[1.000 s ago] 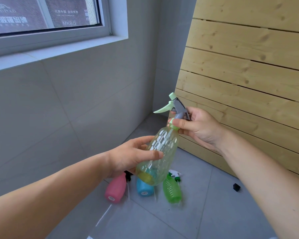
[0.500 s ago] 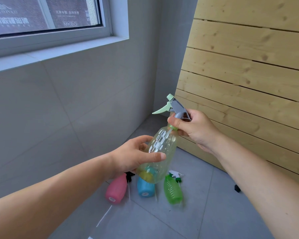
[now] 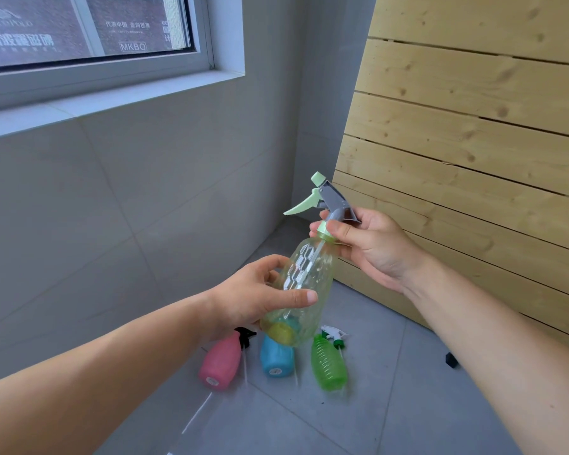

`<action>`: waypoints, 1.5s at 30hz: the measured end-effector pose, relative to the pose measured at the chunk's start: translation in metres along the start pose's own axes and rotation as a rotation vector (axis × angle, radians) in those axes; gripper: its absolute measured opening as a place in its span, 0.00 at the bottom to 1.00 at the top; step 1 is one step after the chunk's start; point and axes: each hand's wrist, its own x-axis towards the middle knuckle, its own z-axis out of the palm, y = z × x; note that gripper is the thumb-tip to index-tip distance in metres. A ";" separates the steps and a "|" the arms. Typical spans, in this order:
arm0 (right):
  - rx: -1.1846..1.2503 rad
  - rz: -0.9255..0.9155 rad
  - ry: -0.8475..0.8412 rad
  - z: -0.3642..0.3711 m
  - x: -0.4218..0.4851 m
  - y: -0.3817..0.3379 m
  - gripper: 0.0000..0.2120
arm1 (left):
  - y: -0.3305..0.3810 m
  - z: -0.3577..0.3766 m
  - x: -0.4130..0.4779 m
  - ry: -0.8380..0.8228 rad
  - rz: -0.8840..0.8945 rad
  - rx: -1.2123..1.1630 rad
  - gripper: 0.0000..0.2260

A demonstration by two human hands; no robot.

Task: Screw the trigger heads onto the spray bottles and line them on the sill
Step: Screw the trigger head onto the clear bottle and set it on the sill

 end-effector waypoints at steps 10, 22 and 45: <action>0.006 0.042 -0.023 0.002 -0.001 0.004 0.11 | -0.001 -0.002 0.000 -0.019 -0.022 -0.053 0.20; -0.417 -0.030 -0.111 0.028 0.010 0.010 0.12 | 0.032 -0.030 0.001 0.222 0.219 -0.137 0.21; -0.480 -0.460 0.004 0.191 0.265 -0.130 0.17 | 0.232 -0.235 0.069 0.772 0.456 0.173 0.32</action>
